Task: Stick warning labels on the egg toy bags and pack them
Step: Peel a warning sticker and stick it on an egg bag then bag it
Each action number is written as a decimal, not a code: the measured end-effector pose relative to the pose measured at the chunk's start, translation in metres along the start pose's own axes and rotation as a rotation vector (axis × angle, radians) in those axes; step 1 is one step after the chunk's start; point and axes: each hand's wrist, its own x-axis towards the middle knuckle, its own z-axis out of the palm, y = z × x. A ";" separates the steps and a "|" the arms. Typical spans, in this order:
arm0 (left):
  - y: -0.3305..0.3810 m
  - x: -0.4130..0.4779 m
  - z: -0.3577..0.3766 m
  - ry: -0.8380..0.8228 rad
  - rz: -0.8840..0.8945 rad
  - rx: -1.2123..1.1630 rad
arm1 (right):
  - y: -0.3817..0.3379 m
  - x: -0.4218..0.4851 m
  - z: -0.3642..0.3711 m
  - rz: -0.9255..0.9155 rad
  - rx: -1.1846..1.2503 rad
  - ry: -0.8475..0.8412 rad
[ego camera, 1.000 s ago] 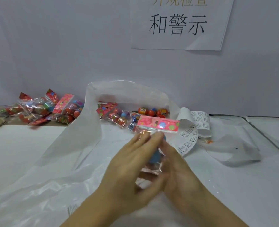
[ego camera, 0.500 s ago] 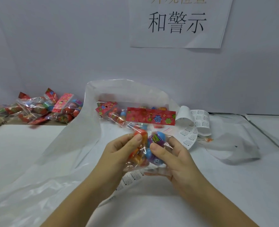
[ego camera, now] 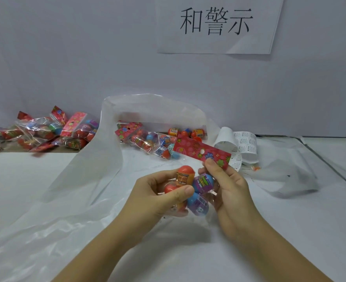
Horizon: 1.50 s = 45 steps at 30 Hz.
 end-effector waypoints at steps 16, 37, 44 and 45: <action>-0.003 0.001 -0.020 0.294 0.253 0.712 | -0.028 0.037 -0.041 0.007 -0.252 0.109; 0.027 0.007 -0.085 -0.062 -0.295 0.854 | -0.036 0.049 -0.062 -0.221 -0.728 0.095; 0.018 0.009 -0.061 0.106 -0.185 0.294 | -0.034 0.026 -0.044 -0.646 -0.865 0.243; 0.015 0.010 -0.055 0.129 -0.163 0.238 | -0.031 0.019 -0.034 -0.663 -0.801 0.162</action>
